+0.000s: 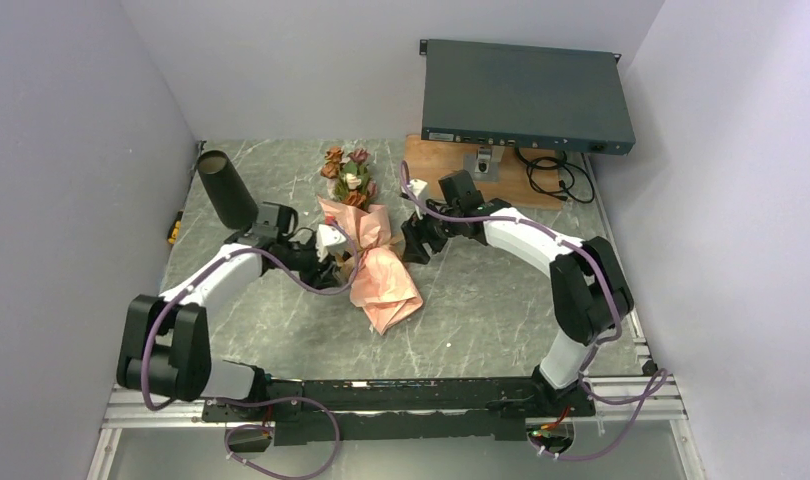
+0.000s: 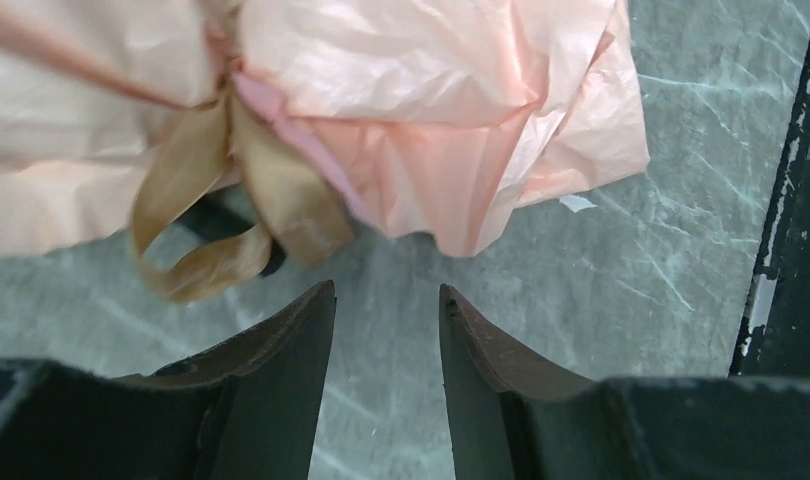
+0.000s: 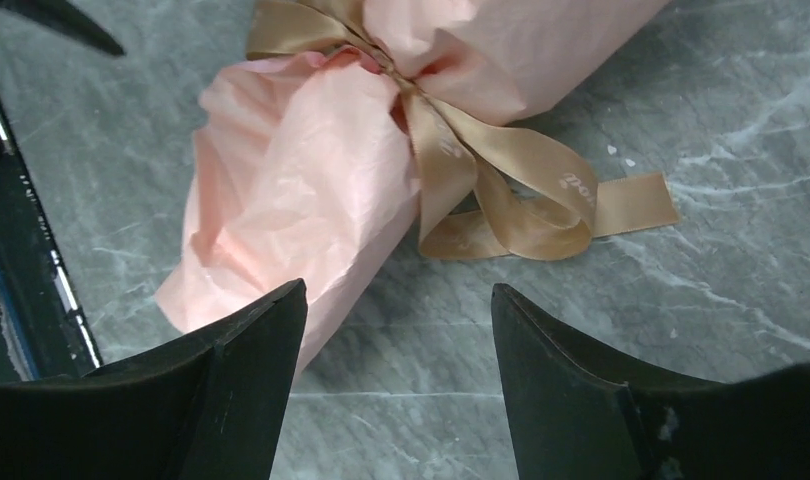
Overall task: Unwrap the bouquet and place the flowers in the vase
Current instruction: Adjust the fake flower at the center of the board, then untie the ribbon from the wrapping paper.
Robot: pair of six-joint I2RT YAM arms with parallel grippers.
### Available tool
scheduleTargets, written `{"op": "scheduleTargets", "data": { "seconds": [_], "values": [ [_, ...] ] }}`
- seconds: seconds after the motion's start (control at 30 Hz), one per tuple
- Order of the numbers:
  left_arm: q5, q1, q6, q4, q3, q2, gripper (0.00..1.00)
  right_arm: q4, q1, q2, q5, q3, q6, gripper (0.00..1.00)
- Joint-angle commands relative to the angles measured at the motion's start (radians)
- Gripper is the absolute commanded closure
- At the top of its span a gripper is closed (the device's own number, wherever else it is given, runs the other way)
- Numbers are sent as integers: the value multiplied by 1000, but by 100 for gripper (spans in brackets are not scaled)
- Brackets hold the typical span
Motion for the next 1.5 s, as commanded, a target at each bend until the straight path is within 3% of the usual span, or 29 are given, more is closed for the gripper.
{"op": "scheduleTargets", "data": {
  "seconds": [0.0,0.37,0.7,0.93,1.1,1.3,1.47],
  "values": [
    [-46,-82,14,109,19,78,52,-20,-2,47,40,64,2,29],
    [-169,-137,-44,270,27,211,54,-67,-2,141,59,104,-25,27],
    [-92,-32,65,79,29,113,59,-83,-2,155,75,92,-47,32],
    [-88,-80,-6,190,49,194,53,-71,-2,159,56,82,-16,32],
    [-109,-127,-59,289,62,248,55,-63,-2,161,51,75,-8,34],
    [-164,-143,-88,364,76,274,63,-57,-2,167,49,74,0,39],
    [-146,-142,-87,309,110,244,83,-74,-2,173,49,78,-10,56]
  ]
}}
